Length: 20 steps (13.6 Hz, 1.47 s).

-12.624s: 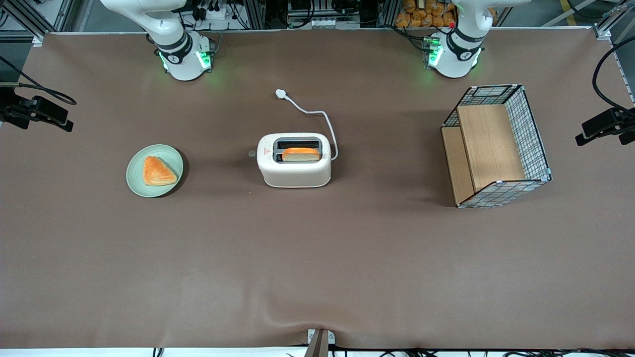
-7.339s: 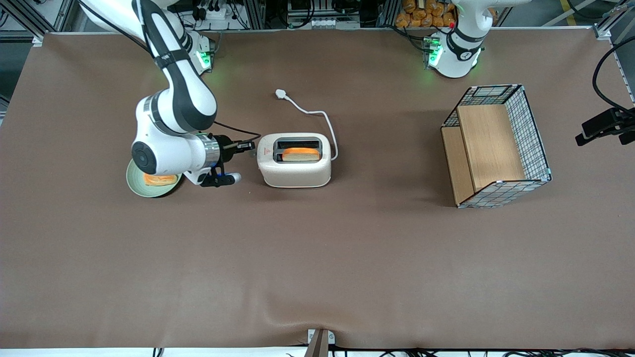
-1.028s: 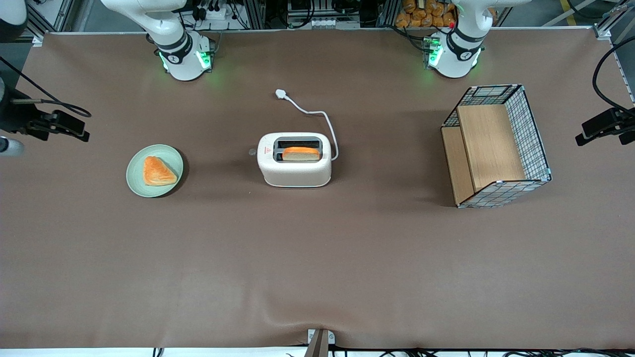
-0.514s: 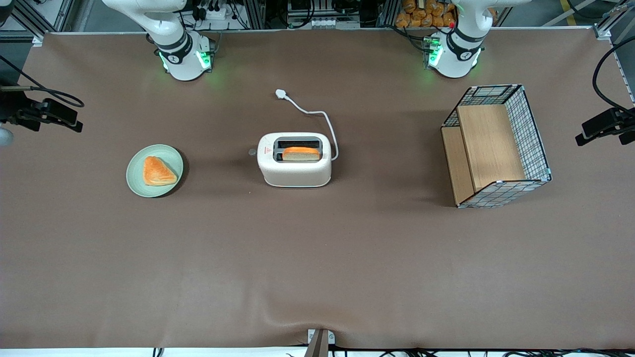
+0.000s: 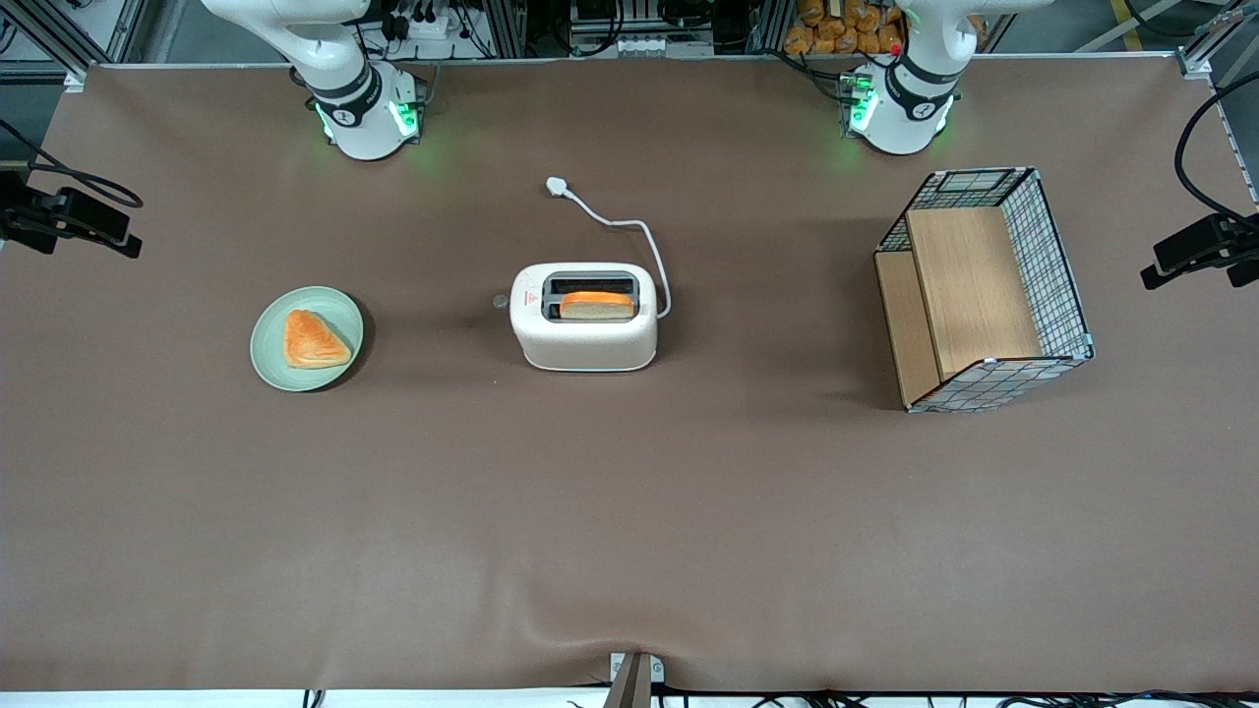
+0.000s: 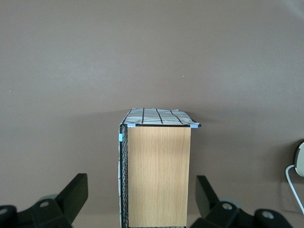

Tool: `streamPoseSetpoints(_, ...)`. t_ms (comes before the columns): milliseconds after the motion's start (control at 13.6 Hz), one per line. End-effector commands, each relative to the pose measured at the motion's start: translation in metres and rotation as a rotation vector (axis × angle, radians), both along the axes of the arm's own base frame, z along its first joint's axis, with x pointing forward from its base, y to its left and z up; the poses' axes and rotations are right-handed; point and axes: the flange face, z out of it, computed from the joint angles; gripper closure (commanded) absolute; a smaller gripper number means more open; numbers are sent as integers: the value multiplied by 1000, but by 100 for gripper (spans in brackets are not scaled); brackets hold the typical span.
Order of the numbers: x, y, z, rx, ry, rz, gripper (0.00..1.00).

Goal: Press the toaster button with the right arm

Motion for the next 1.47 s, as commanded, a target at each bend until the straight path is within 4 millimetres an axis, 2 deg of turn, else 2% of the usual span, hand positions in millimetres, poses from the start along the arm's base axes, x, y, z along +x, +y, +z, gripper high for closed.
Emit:
streamPoseSetpoints(0, -1, 2, 7, -2, 4, 5, 0)
streamPoseSetpoints(587, -2, 6, 11, 1, -1, 15, 0)
streamPoseSetpoints(1394, -2, 0, 9, 0, 8, 4, 0)
